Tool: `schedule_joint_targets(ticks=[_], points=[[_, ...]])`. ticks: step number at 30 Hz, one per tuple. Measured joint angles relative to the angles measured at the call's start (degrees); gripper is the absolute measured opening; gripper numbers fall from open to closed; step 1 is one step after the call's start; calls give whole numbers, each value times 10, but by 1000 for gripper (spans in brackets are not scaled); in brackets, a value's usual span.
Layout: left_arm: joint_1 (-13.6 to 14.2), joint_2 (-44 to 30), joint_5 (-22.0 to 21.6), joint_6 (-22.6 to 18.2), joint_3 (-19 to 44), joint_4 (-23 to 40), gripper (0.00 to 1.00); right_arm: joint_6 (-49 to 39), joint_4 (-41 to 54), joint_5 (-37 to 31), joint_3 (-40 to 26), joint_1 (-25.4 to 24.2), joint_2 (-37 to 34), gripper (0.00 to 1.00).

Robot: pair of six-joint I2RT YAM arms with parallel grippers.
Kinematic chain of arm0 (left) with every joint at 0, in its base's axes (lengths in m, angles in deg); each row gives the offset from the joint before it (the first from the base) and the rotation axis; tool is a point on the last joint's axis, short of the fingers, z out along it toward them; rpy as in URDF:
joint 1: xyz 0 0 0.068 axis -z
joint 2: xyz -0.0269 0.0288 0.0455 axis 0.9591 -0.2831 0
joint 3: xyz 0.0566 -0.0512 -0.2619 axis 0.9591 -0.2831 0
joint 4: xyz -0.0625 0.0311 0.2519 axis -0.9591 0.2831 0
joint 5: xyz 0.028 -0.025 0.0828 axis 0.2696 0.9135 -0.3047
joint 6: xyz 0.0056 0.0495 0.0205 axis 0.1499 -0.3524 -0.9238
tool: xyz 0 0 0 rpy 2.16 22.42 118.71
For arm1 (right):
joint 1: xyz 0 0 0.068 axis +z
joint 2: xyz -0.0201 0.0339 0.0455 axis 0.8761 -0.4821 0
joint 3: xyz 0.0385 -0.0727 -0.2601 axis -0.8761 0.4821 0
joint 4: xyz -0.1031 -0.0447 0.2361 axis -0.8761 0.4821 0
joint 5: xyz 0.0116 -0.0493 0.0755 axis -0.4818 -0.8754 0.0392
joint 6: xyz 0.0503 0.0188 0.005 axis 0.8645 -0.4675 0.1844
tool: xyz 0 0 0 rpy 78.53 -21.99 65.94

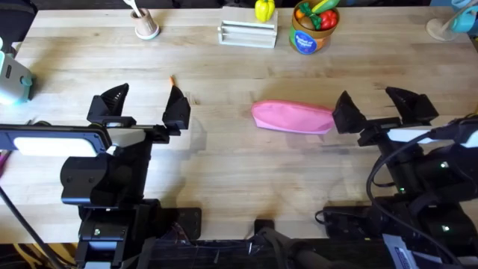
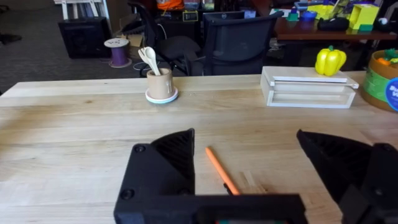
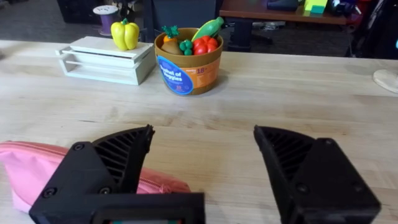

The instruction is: Unzip the bag, pick up the pens from the table one at a time and place them inside, then zip the bag closed.

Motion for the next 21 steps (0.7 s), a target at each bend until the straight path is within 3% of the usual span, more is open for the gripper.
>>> schedule_joint_targets(ticks=[16,21], points=[[0,0,1,0,0,0,993,-2,4,0,0,0,0,994],[0,-3,22,15,15,69,991,7,74,3,-33,0,-1,992]])
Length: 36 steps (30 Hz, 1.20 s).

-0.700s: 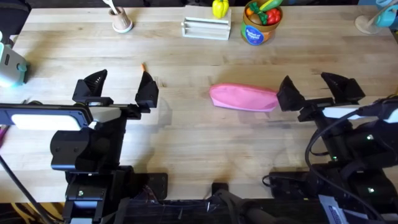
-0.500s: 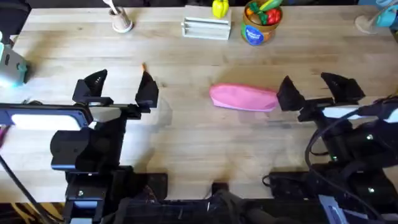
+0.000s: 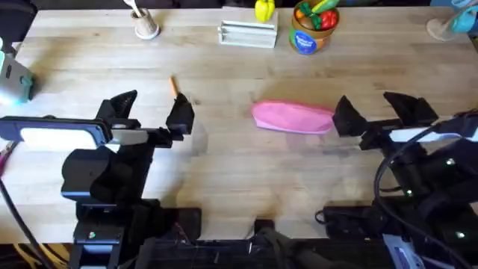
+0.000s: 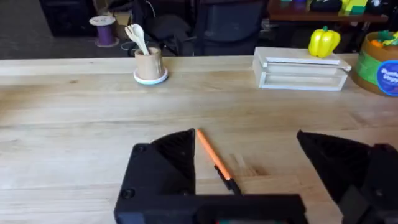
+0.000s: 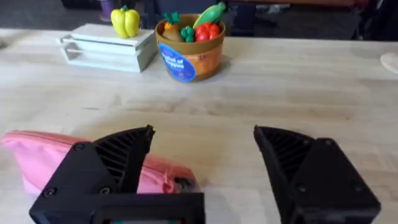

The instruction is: Unzip the bag, pick up the pens from the table one at a time and place them inside, then zip the bag closed.

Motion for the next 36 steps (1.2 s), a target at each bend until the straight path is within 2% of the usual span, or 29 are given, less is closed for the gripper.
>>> schedule_joint_targets(ticks=[2,5,6,7,11,14,19,23,25,29,36], points=[[0,-3,7,-1,27,51,990,2,68,3,-29,0,-6,993],[0,-27,29,-25,80,105,991,-5,143,21,-82,0,-33,993],[0,-70,57,-61,148,135,991,-10,196,45,-156,0,-78,993],[0,-89,69,-74,174,146,991,-14,211,54,-183,0,-97,993],[0,-174,122,-126,259,180,991,-41,272,82,-278,0,-176,993],[0,-250,179,-173,312,198,991,-61,323,93,-344,0,-242,993],[0,-371,301,-280,391,204,991,-85,390,101,-445,0,-338,993],[7,-436,365,-359,434,204,991,-91,442,104,-503,0,-389,993],[26,-467,382,-392,450,203,990,-93,469,106,-530,0,-409,993],[93,-529,397,-450,465,202,991,-96,480,108,-559,2,-429,993],[227,-636,365,-525,469,202,991,-98,474,109,-563,2,-430,993]])
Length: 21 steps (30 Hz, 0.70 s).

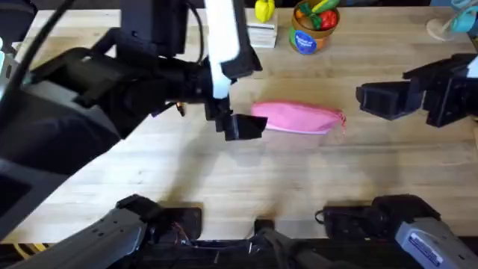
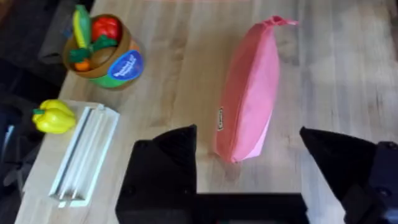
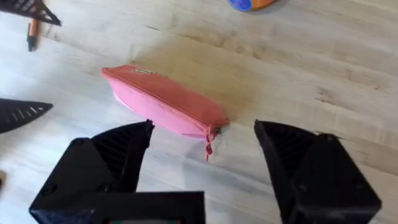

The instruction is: Unzip the bag, pick up the pens from the table one at a time and place them inside, then zip the bag closed.

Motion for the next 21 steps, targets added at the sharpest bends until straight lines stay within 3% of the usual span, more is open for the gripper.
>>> schedule_joint_targets(ticks=[3,7,21], points=[[33,-45,-11,-13,0,1,992,-1,-1,0,0,0,0,993],[52,-95,-19,-20,0,1,992,-2,-1,0,0,0,0,993],[54,-162,-29,-23,0,-31,993,-2,-1,0,0,0,0,993]])
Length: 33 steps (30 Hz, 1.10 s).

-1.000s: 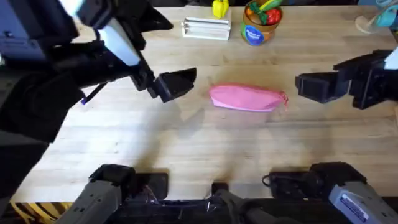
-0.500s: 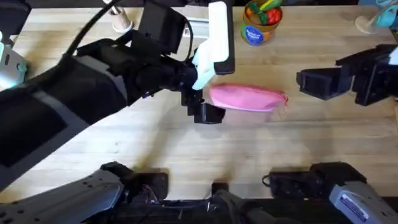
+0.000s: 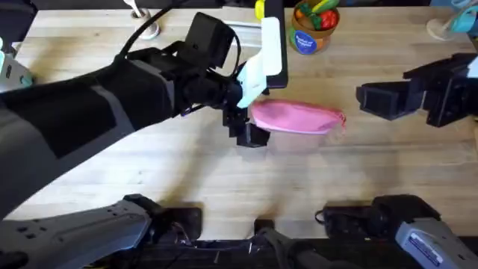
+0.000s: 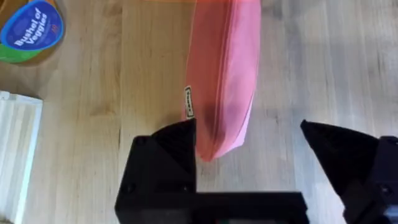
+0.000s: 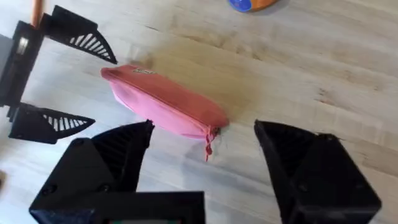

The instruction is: Unzip the bag, pick up the pens from the table one at a time and place them inside, then zip the bag closed.

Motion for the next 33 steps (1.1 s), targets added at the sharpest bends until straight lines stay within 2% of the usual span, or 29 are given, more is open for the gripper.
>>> schedule_joint_targets(ticks=[8,14,21,27,28,31,33], points=[[0,0,7,-1,0,-11,993,0,2,0,0,0,0,993],[0,0,-16,-2,0,-13,993,0,2,0,0,0,0,993],[0,-16,-19,-3,1,-53,992,0,2,0,0,0,0,993],[0,-43,-15,19,1,-52,991,0,2,0,0,0,0,993],[-1,-47,-11,28,1,-52,937,0,2,0,0,0,0,993],[-4,-47,-5,33,1,-52,610,0,2,0,0,0,0,993],[-5,-47,-4,34,1,-51,331,0,2,0,0,0,0,993]])
